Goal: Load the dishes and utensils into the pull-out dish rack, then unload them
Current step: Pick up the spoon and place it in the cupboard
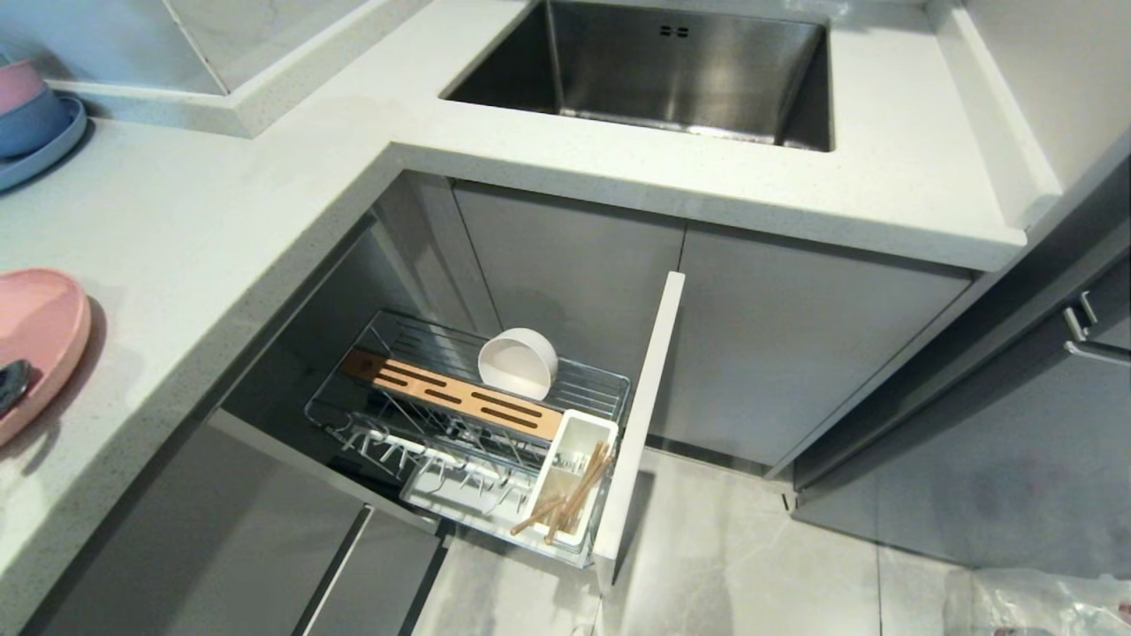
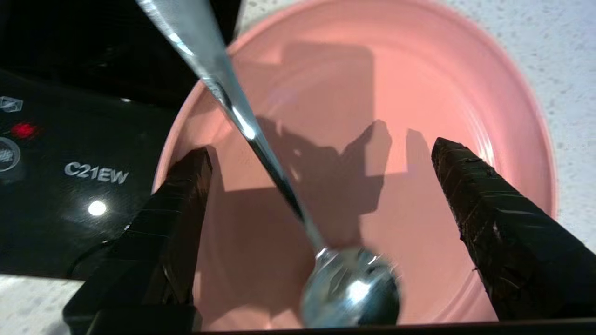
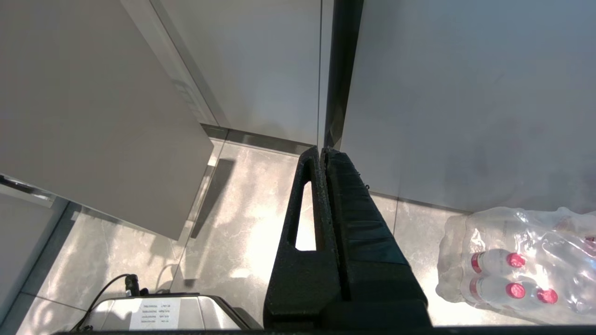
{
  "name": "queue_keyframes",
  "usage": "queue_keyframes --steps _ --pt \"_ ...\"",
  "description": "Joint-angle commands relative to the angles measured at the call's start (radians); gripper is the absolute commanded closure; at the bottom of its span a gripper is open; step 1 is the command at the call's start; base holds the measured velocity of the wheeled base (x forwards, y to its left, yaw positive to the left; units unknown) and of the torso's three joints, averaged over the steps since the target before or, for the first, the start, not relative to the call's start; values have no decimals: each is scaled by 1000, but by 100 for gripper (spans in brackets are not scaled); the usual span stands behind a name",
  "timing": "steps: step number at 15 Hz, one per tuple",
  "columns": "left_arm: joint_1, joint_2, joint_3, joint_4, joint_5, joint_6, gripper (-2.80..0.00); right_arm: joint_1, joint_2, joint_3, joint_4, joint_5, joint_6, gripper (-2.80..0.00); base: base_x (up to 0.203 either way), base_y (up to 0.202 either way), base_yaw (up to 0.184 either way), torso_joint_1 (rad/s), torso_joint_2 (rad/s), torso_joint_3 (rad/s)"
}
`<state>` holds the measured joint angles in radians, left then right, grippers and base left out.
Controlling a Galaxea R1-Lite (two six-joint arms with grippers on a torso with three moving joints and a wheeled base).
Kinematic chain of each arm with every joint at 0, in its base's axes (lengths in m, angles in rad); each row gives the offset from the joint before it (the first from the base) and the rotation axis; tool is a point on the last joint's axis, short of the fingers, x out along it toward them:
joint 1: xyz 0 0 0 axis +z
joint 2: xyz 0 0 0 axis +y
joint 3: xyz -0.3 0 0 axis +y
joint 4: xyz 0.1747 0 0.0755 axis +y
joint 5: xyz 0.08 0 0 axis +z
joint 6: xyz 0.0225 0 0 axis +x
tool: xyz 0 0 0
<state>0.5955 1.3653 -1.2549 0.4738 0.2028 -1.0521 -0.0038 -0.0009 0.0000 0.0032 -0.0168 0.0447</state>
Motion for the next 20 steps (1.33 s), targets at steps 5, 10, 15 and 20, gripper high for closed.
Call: queue_keyframes --steps 5,10,15,20 --pt "4 6 25 -9 -6 -5 -280 0 1 2 0 0 0 0 0 0 0 0 0 0" --pt "7 11 29 -11 -5 12 -280 1 1 2 0 0 0 0 0 0 0 0 0 0" --pt "8 14 31 -10 -6 20 0 -1 1 2 0 0 1 0 0 0 0 0 0 0" --pt "8 14 28 -11 -6 20 0 0 1 2 0 0 1 0 0 0 0 0 0 0"
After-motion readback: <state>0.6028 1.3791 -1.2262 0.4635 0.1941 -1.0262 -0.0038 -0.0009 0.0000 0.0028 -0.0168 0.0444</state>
